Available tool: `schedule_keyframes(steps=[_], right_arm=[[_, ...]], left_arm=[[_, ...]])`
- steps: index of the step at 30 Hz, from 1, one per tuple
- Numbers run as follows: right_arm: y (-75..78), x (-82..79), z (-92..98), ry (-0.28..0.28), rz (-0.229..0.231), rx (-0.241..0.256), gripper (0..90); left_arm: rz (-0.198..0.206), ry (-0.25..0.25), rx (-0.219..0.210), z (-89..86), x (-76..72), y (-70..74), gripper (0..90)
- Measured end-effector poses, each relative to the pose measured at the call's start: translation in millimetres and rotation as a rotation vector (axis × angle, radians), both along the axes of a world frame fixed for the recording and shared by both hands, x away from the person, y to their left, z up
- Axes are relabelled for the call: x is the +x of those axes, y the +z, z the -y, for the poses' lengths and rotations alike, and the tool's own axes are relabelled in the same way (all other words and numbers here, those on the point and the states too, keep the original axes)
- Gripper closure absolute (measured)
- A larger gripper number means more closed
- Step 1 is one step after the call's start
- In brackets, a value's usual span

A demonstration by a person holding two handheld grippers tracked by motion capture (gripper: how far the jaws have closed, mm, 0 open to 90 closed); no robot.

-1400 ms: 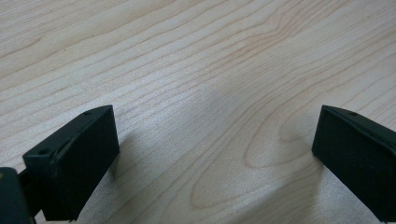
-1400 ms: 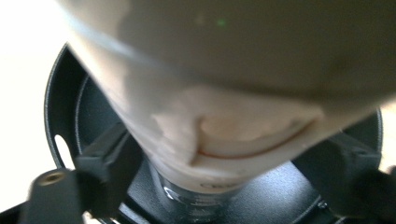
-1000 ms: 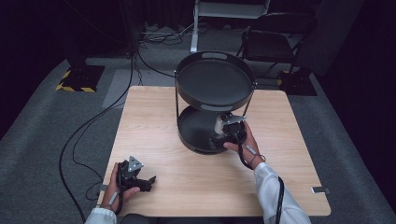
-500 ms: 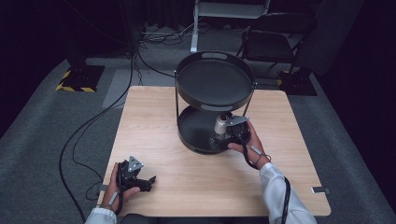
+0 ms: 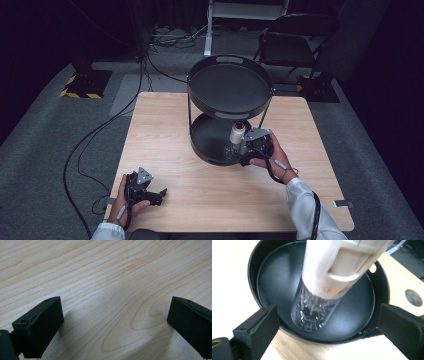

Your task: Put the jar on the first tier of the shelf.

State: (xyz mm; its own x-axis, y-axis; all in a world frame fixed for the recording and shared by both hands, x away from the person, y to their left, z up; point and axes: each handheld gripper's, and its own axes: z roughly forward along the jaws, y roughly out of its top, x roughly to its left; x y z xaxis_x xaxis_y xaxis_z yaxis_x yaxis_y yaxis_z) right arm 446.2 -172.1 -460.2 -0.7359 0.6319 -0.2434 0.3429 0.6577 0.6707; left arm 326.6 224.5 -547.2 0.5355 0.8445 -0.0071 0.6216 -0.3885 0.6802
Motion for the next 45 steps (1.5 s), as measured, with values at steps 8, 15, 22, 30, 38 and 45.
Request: schedule_keyframes(steps=[8, 15, 22, 30, 38, 45], right_arm=[[2.0, -11.9, 8.0, 0.034, -0.012, -0.029, 3.6], [6.0, -21.5, 18.5, 0.047, 0.002, -0.055, 3.6], [7.7, -31.0, 27.6, 0.057, 0.013, -0.080, 3.6], [6.7, -41.6, 40.8, 0.073, 0.010, -0.094, 3.6], [0.7, -53.2, 55.3, 0.069, 0.025, -0.133, 3.6], [-3.0, -60.7, 71.4, 0.054, 0.021, -0.128, 3.6]], left_arm=[[0.000, 0.000, 0.000, 0.0, 0.0, 0.0, 0.2], [0.000, 0.000, 0.000, 0.0, 0.0, 0.0, 0.2], [0.000, 0.000, 0.000, 0.0, 0.1, 0.0, 0.2], [-0.001, 0.000, 0.001, -0.1, 0.0, 0.0, 0.3], [-0.001, 0.000, 0.000, 0.0, 0.0, 0.0, 0.2], [0.000, 0.000, 0.000, 0.0, 0.0, 0.0, 0.2]])
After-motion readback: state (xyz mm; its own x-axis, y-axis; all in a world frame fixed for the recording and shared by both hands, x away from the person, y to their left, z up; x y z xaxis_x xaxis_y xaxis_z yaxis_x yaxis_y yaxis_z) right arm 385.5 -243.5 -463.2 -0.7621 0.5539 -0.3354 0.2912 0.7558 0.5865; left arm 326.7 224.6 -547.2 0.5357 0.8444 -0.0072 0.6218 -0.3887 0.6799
